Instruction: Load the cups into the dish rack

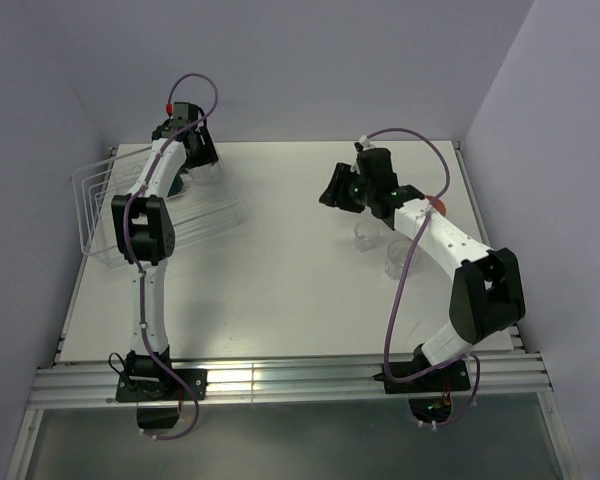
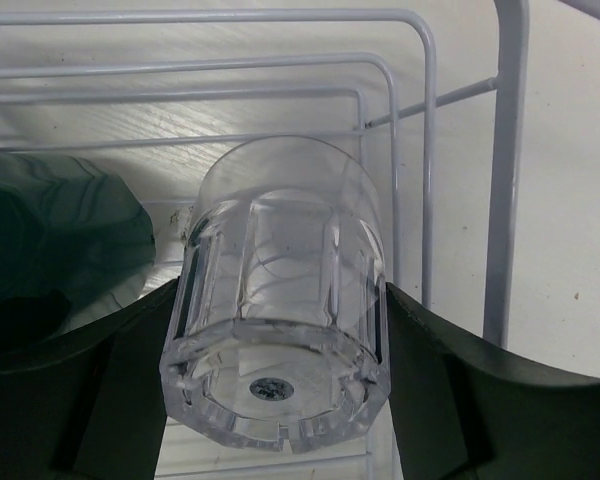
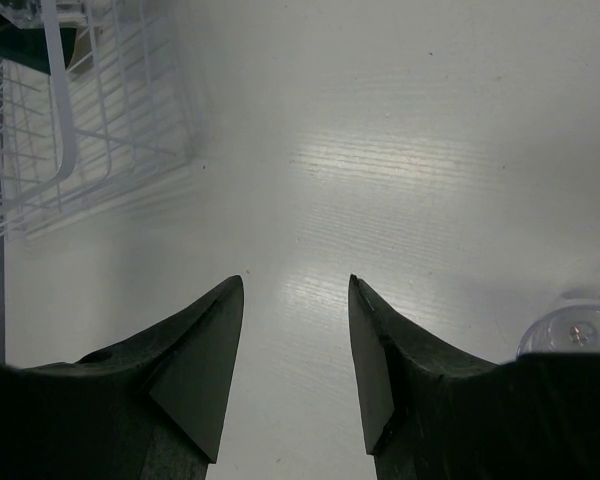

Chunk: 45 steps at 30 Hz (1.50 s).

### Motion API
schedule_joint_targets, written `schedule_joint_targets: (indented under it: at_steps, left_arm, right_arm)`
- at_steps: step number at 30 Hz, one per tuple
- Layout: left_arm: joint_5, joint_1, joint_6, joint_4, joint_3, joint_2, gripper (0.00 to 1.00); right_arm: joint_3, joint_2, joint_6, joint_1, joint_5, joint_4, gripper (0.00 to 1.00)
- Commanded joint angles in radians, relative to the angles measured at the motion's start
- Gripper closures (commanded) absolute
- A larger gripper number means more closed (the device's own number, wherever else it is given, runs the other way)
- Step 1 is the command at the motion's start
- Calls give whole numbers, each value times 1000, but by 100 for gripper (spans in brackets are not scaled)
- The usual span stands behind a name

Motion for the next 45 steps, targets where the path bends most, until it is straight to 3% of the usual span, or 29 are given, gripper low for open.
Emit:
schedule_joint_targets:
  at_steps: [1,3,4,5,20,35,45]
  left_arm:
    - [-28,0,-10,63,-19,0,23]
    - [-28,1,-10,64,-20,-2,20]
    - [-28,1,-13,66,-25,-2,9]
    - [-26,1,-11,69,-28,-5,9]
    - [-16,-10,-11,147,-128,-135,11]
    - [-75,-89,-20,210,-269,-250,16]
    - [-138,-92,-54,320,-318,-345,32]
  right_arm:
    - [48,17,-22,13,16,10,46]
    - [50,19,-22,16,17,10,46]
    - [50,20,-22,18,16,9,46]
    - [50,22,-22,19,16,10,46]
    - [56,8,-31,41,40,-3,46]
    - [25,-35,-31,51,54,3,46]
    - [25,-56,-54,50,77,-2,46]
